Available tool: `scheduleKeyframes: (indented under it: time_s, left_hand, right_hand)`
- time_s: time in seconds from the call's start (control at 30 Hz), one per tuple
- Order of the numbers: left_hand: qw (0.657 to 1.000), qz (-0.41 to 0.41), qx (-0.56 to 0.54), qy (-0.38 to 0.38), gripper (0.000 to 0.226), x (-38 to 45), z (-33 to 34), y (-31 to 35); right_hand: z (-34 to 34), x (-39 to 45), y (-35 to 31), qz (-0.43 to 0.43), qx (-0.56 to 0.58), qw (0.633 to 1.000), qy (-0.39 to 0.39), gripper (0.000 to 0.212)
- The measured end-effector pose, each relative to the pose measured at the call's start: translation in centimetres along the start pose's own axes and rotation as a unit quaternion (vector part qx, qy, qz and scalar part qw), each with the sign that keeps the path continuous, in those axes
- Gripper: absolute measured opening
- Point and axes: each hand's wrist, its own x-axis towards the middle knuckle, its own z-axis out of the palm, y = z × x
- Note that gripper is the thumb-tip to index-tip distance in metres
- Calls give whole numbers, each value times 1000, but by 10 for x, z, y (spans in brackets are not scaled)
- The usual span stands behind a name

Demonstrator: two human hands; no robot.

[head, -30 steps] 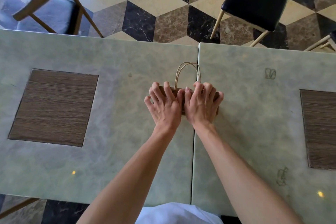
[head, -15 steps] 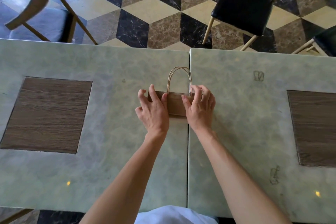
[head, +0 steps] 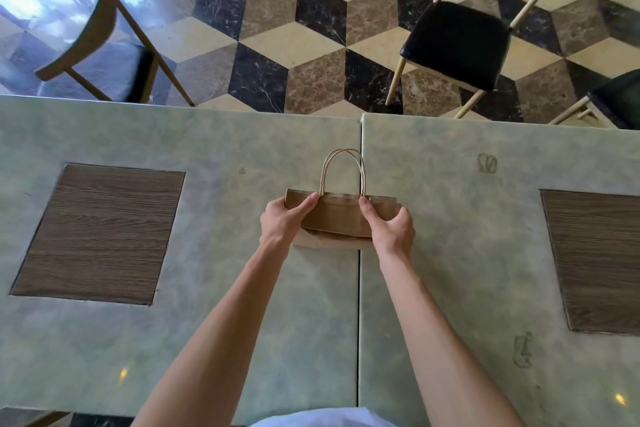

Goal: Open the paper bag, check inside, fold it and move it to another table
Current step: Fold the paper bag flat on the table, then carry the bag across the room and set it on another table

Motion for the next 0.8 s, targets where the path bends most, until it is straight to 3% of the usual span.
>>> scheduleKeyframes:
  time_s: [0.17, 0.5, 0.8]
  left_hand:
    - [999, 11, -33, 8, 34, -6, -3, -2]
    - [992, 25, -125, 22, 35, -35, -20, 25]
    - [983, 111, -145, 26, 59, -60, -56, 105]
  right_hand:
    - [-7, -1, 4, -90, -17, 996, 10, 34]
    - [-37, -18, -30, -207, -24, 978, -15, 49]
    - [-73, -43, -109, -218, 64, 973, -39, 44]
